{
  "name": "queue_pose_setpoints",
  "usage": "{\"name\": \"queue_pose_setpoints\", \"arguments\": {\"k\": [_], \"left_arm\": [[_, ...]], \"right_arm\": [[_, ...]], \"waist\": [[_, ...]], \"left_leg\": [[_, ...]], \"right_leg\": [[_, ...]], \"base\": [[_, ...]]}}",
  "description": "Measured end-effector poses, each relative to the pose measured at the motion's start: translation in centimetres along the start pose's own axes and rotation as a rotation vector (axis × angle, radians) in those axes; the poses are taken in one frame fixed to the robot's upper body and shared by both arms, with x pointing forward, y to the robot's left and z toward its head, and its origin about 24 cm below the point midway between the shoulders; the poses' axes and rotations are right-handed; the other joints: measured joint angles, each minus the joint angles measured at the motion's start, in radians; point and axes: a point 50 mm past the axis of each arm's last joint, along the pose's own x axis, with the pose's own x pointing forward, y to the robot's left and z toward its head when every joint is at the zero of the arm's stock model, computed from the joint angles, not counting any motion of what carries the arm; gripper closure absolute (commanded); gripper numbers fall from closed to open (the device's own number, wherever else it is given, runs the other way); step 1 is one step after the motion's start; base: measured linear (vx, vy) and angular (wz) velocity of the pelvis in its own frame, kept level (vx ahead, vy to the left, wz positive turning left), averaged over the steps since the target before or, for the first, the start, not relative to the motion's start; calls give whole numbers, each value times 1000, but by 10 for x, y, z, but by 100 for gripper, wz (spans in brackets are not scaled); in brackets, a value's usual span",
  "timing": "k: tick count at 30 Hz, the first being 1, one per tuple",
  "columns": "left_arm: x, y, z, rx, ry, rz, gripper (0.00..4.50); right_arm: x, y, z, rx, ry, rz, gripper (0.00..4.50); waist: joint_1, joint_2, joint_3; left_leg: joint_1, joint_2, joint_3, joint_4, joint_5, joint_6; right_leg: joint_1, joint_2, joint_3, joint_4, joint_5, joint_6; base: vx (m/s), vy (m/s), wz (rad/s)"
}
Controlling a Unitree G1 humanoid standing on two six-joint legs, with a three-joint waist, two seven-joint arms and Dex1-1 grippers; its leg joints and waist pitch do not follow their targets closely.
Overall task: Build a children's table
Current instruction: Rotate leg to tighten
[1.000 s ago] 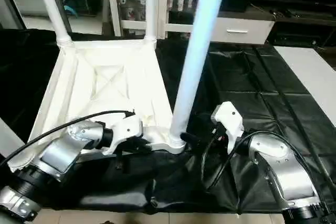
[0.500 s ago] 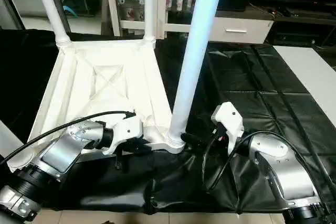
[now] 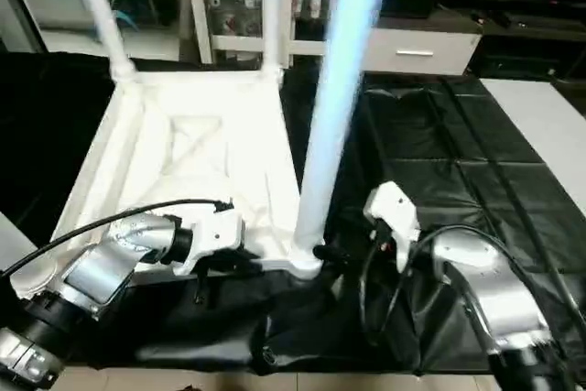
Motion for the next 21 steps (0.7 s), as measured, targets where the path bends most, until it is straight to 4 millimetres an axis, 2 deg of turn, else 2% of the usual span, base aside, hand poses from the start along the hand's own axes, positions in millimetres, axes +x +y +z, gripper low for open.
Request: {"name": "queue_pose_setpoints", "arguments": {"k": [1, 8, 21], "left_arm": [[0, 0, 0, 1, -1, 0, 450], [2, 3, 2, 20, -3, -18, 450], [3, 3, 2, 32, -3, -39, 450]], "right_arm": [[4, 1, 0, 10, -4, 13, 7], [15, 6, 0, 1, 21, 115, 7], [26, 0, -3, -20, 46, 134, 7]], "waist": [[0, 0, 0], [9, 0, 0], [9, 0, 0]], "left_leg": [[0, 0, 0, 0, 0, 0], [-1, 0, 1, 0, 1, 1], [-2, 0, 1, 1, 1, 2]], "right_leg": [[0, 0, 0, 0, 0, 0], [0, -1, -1, 0, 0, 0], [1, -1, 0, 1, 0, 0]], "base": [[0, 0, 0], [0, 0, 0], [0, 0, 0]]}}
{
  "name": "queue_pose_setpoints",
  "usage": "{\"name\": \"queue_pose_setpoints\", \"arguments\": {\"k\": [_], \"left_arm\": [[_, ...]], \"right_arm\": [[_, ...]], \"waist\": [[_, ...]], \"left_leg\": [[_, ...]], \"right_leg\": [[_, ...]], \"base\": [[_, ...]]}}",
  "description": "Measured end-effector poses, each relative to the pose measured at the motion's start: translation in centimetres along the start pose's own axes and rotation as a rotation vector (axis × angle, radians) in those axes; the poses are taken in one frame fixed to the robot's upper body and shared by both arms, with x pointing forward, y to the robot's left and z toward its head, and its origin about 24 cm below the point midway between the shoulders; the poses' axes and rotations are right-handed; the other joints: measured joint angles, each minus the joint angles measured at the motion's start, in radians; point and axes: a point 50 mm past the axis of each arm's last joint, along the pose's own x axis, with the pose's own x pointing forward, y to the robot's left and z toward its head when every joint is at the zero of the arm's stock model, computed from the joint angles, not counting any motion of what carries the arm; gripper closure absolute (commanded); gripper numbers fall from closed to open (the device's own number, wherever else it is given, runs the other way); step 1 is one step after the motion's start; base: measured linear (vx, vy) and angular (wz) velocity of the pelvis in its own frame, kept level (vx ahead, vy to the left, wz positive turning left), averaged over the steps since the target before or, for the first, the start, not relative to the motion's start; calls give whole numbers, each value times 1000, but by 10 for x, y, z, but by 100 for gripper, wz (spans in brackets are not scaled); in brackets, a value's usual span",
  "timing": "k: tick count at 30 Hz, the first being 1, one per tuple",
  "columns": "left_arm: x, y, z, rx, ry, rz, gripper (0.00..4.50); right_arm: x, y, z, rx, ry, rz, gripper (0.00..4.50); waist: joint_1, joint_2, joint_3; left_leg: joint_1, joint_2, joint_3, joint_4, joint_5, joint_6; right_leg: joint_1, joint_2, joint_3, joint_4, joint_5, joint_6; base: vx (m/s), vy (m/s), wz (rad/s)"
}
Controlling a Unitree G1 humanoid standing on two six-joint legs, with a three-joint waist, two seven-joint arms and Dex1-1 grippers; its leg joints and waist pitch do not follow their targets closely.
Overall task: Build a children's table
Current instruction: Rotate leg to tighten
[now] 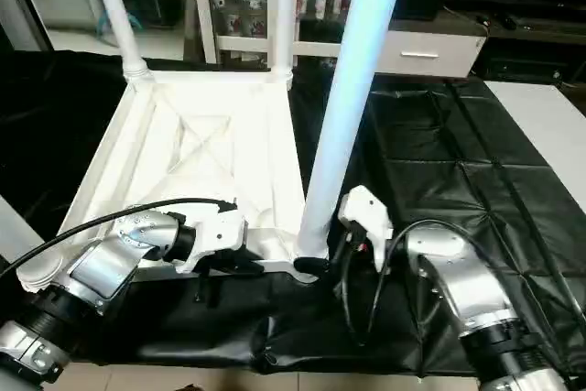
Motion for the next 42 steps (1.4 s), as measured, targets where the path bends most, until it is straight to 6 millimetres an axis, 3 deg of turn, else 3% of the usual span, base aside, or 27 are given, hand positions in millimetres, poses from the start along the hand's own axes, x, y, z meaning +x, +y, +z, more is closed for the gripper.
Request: {"name": "queue_pose_setpoints", "arguments": {"k": [1, 6, 19, 29, 34, 37, 42], "left_arm": [[0, 0, 0, 1, 0, 0, 450], [0, 0, 0, 1, 4, 0, 450], [0, 1, -1, 5, 7, 0, 450], [0, 1, -2, 2, 11, 1, 450], [3, 12, -4, -65, 25, 93, 450], [8, 18, -4, -106, 26, 158, 450], [21, 33, 0, -174, 18, 286, 450]], "right_arm": [[0, -1, 1, -10, -4, 3, 35], [0, -1, 0, -20, -4, 13, 80], [2, 0, -5, -41, 19, 48, 174], [4, 0, -6, -45, 10, 42, 187], [18, -8, -12, 23, -17, -123, 188], [27, -13, -13, 80, -32, -243, 188], [51, -17, -14, 182, -63, -523, 189]], "waist": [[0, 0, 0], [0, 0, 0], [0, 0, 0], [-1, -1, 0], [-19, -12, -3], [-43, -13, -3], [-65, -14, -6]], "left_leg": [[0, 0, 0, 0, 0, 0], [0, 0, 0, 0, 0, 0], [0, 0, 0, 0, 0, 0], [1, 0, 0, 0, 0, 0], [5, 0, 0, -1, 0, 0], [5, -1, -1, -1, 0, 0], [4, -2, -3, -2, 0, 0]], "right_leg": [[0, 0, 0, 0, 0, 0], [0, 0, 0, 0, 0, 0], [0, 0, 0, 0, 0, 0], [0, 0, 0, 1, 0, 0], [3, 0, 0, 1, 1, 0], [3, 0, 0, -3, 0, 1], [-1, 0, 0, -7, 0, 1]], "base": [[0, 0, 0], [0, 0, 0], [0, 0, 0], [0, 0, 0], [0, 0, 0], [-18, 0, -1], [0, 0, 0]]}}
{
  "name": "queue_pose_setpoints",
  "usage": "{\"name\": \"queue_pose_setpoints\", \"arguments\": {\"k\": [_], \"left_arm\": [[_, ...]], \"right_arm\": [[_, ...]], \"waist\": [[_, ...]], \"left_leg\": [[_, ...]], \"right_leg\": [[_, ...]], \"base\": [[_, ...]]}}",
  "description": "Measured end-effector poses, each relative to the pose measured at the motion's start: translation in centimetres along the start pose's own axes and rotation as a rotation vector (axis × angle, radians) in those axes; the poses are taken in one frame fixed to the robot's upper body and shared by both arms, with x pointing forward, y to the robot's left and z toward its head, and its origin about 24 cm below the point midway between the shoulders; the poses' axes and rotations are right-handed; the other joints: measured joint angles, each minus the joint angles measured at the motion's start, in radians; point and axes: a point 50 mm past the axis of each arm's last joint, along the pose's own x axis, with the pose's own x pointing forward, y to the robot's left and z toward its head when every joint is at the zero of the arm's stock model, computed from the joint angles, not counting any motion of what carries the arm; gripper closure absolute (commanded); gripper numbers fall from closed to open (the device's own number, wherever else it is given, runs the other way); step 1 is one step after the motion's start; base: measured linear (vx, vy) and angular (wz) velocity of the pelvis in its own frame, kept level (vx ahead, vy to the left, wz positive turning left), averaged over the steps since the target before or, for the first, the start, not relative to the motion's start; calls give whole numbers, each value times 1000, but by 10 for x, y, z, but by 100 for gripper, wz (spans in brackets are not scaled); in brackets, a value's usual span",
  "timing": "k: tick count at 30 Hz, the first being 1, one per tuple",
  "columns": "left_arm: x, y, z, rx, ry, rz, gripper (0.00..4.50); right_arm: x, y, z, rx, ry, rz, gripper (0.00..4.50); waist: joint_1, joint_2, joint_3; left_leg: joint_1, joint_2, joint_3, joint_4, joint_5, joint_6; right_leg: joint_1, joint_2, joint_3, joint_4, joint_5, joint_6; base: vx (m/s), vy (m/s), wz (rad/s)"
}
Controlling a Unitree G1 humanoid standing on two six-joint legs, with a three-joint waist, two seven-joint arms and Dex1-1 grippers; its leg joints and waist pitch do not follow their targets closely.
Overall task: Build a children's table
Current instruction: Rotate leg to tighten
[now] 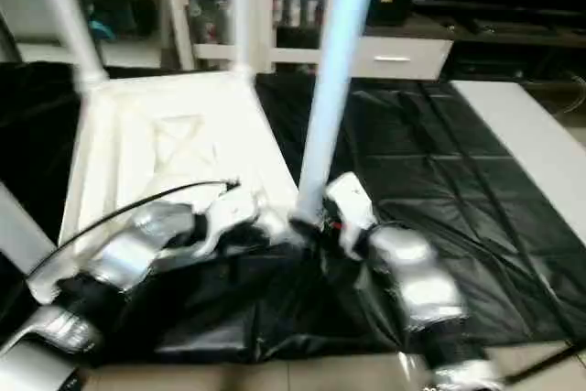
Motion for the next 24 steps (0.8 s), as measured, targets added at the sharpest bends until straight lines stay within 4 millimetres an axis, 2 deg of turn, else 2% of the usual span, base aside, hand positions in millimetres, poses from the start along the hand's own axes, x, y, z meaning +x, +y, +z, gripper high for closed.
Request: {"name": "queue_pose_setpoints", "arguments": {"k": [1, 5, 10, 16, 17, 22, 24], "left_arm": [[5, 2, 2, -8, 4, 38, 450], [20, 8, 11, -44, 22, 178, 450], [27, 9, 15, -50, 33, 235, 450], [26, 11, 15, -33, 13, 241, 450], [25, 11, 15, -27, 5, 243, 450], [20, 12, 12, -14, -40, 243, 450], [17, 11, 12, 4, -69, 235, 450]], "right_arm": [[7, 1, 1, 30, -5, -74, 189], [35, 9, 9, 175, -19, -350, 189], [51, 20, 13, 225, -28, -480, 189], [51, 18, 14, 237, -65, -463, 189], [51, 17, 14, 240, -73, -452, 133], [46, 13, 15, 255, -99, -372, 85], [39, 7, 9, 249, -74, -323, 73]], "waist": [[-2, 7, -3], [-18, 9, -4], [-30, 10, -6], [-30, 8, -6], [-29, 7, -5], [-27, 10, -2], [-24, 12, 2]], "left_leg": [[0, 0, -1, -1, 0, 0], [0, -1, -4, -2, 0, 0], [0, -5, -10, -3, 0, 0], [-2, -8, -10, -9, 0, 0], [-2, -8, -10, -10, 0, 0], [-2, -8, -10, -16, 0, 0], [-4, -7, -10, -20, 0, 0]], "right_leg": [[0, 0, 0, -2, 0, 0], [-1, 1, -2, -10, 0, 0], [-1, 2, -2, -20, 0, 0], [1, 2, -1, -26, 7, -6], [1, 2, -1, -26, 8, -6], [-2, 2, -2, -25, 16, -6], [-3, 2, -3, -25, 19, -6]], "base": [[0, 0, 0], [0, 0, 0], [0, 0, 0], [0, 0, 0], [0, 0, 0], [0, 0, 0], [0, 0, 0]]}}
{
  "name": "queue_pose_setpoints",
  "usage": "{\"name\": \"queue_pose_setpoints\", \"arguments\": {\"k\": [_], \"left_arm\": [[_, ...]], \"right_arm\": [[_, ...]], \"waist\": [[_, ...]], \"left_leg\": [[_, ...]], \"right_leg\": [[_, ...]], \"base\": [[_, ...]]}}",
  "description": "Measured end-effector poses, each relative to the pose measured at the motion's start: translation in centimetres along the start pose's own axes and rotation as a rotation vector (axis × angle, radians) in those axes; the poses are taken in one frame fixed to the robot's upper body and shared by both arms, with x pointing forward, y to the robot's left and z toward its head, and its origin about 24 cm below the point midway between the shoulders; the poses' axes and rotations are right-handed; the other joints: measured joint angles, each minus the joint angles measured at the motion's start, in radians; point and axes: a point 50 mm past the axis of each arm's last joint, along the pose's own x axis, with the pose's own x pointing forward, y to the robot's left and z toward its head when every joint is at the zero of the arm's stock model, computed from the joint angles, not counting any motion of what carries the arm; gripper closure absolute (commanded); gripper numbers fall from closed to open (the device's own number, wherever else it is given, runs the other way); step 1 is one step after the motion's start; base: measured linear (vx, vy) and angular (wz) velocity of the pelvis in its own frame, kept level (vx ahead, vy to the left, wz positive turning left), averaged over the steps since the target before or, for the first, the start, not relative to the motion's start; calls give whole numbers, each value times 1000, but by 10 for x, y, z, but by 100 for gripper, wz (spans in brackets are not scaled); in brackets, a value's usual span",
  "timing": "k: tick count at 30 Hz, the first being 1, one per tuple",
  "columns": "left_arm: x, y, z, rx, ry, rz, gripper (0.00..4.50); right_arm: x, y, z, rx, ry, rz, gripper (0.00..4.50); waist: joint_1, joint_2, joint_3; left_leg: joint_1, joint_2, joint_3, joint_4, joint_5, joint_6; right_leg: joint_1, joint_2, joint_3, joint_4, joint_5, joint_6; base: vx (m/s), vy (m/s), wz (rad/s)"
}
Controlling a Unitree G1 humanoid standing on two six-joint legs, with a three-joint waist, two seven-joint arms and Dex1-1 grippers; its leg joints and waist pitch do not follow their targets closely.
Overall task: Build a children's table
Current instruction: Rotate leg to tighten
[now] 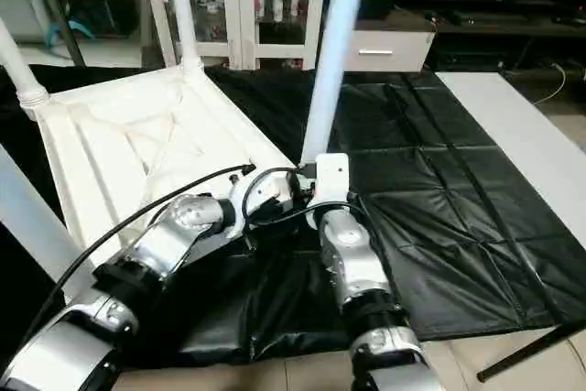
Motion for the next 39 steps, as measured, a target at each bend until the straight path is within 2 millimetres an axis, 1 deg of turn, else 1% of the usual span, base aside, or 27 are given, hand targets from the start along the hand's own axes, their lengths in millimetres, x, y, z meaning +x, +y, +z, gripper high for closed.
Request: {"name": "queue_pose_setpoints", "arguments": {"k": [1, 2, 3, 5, 6, 8, 9, 10, 11, 14, 20, 25, 31, 35, 39], "left_arm": [[-2, 0, 0, 9, -19, -4, 450], [-4, 2, 0, 14, -20, -7, 450], [-5, 2, 0, 19, -25, -13, 450], [-8, 3, 1, 33, -36, -40, 450], [-10, 3, 1, 35, -41, -51, 450], [-17, 5, -1, 43, -49, -101, 450], [-21, 5, -2, 50, -50, -135, 450], [-27, 5, -5, 58, -46, -183, 450], [-31, 5, -7, 64, -40, -215, 450], [-38, 6, -9, 87, -23, -279, 450], [-50, 6, -14, 91, 32, -372, 450], [-63, 4, -17, 85, 91, -486, 450], [-65, 1, -17, 87, 109, -523, 450], [-65, 1, -18, 84, 122, -522, 450], [-64, 0, -17, 84, 133, -527, 450]], "right_arm": [[-2, -3, 2, -3, -1, 34, 66], [-5, -6, 5, -13, 5, 67, 53], [-7, -11, 6, -28, 14, 100, 42], [-16, -21, 10, -94, 26, 194, 32], [-19, -22, 11, -117, 27, 228, 27], [-30, -30, 13, -204, 48, 321, 6], [-37, -35, 14, -258, 64, 373, 6], [-48, -40, 13, -317, 97, 448, 6], [-53, -42, 13, -346, 116, 498, 6], [-66, -46, 15, -395, 149, 593, 6], [-79, -49, 27, -412, 148, 688, 6], [-86, -47, 31, -405, 146, 765, 6], [-87, -46, 29, -412, 166, 801, 6], [-80, -38, 22, -439, 200, 840, 6], [-72, -32, 22, -454, 201, 870, 6]], "waist": [[3, 2, 3], [6, 3, 4], [12, 4, 5], [25, 6, 6], [27, 7, 6], [33, 9, 5], [37, 10, 5], [40, 9, 5], [43, 8, 5], [49, 6, 6], [50, 5, 6], [50, 4, 5], [53, 5, 4], [49, 5, 4], [50, 4, 4]], "left_leg": [[0, 1, 0, 0, 0, 0], [-1, 1, 0, 0, 0, 0], [-1, 3, 1, 0, 0, 0], [-5, 8, 2, -1, 1, -1], [-7, 9, 2, -1, 1, -1], [-13, 9, 3, 1, 7, -2], [-16, 9, 4, 1, 14, 1], [-17, 9, 6, 3, 15, 7], [-17, 9, 7, 4, 13, 10], [-17, 9, 12, 8, 12, 12], [-13, 9, 15, 11, 8, 7], [-13, 9, 15, 10, 8, 7], [-12, 9, 15, 12, 8, 7], [-5, 9, 15, 12, 8, 7], [-2, 9, 15, 12, 8, 7]], "right_leg": [[0, 0, 0, 1, 7, 1], [0, 0, 0, 1, 12, 2], [-1, 1, -1, 1, 13, 1], [-4, 4, -3, 1, 12, 1], [-5, 4, -4, 1, 11, 0], [-12, 4, -4, 4, 8, -1], [-15, 4, -4, 6, 7, -1], [-16, 3, -3, 6, 5, -1], [-16, 3, -3, 6, 5, -2], [-15, 1, 0, 6, 4, -2], [-11, 0, 2, 7, 5, -3], [-10, 0, 1, 7, 5, -2], [-9, -1, 1, 8, 5, -2], [-3, -1, 1, 8, 5, -2], [0, -1, 1, 8, 4, -2]], "base": [[0, 0, 0], [0, 0, 0], [0, 0, 0], [0, 0, 0], [0, 0, 0], [0, 0, 0], [0, 0, 0], [0, 0, 0], [0, 0, 0], [0, 0, 0], [0, 0, 0], [0, 0, 0], [0, 0, 0], [0, 0, 0], [0, 0, 0]]}}
